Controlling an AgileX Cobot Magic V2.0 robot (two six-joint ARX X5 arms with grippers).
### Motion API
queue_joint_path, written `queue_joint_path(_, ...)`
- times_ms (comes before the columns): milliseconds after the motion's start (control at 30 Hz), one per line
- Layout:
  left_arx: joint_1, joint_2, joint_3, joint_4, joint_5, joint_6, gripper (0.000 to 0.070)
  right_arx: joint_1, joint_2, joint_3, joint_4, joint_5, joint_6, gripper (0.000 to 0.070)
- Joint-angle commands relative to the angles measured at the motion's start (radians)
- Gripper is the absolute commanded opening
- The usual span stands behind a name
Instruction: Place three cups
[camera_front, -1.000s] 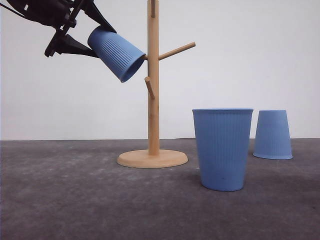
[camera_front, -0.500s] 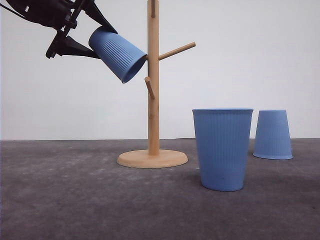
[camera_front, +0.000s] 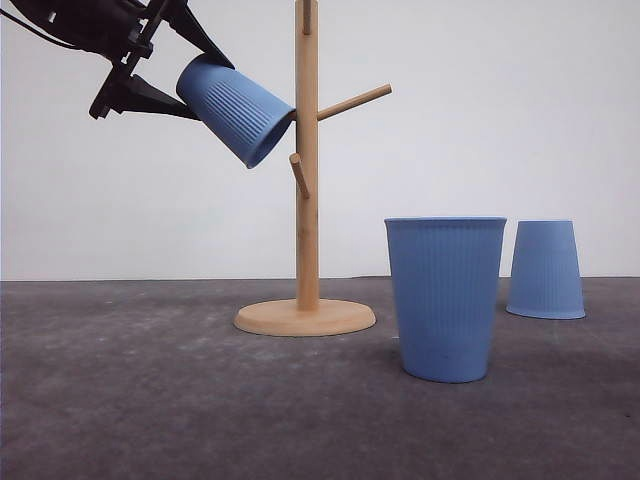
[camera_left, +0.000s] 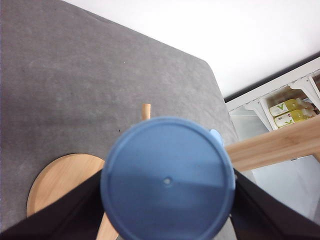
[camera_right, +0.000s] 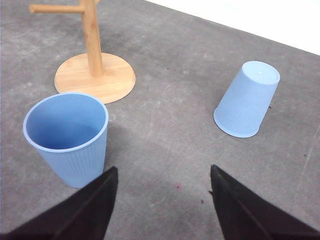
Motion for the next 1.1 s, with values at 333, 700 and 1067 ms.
queue_joint_path(333, -0.003, 0.02, 0.021, 0.028, -0.012, 0.041, 0.049, 0.003, 0.003, 0.013, 0.011, 0.0, 0.012, 0.0373)
queue_joint_path(700, 0.021, 0.019, 0.021, 0.021, -0.009, 0.042, 0.0517, 0.003, 0.003, 0.013, 0.011, 0.0, 0.012, 0.0373)
queue_joint_path(1067, 0.139, -0.102, 0.021, -0.235, -0.061, 0.311, 0.0467, 0.003, 0.002, 0.013, 0.01, 0.0, 0.012, 0.0373)
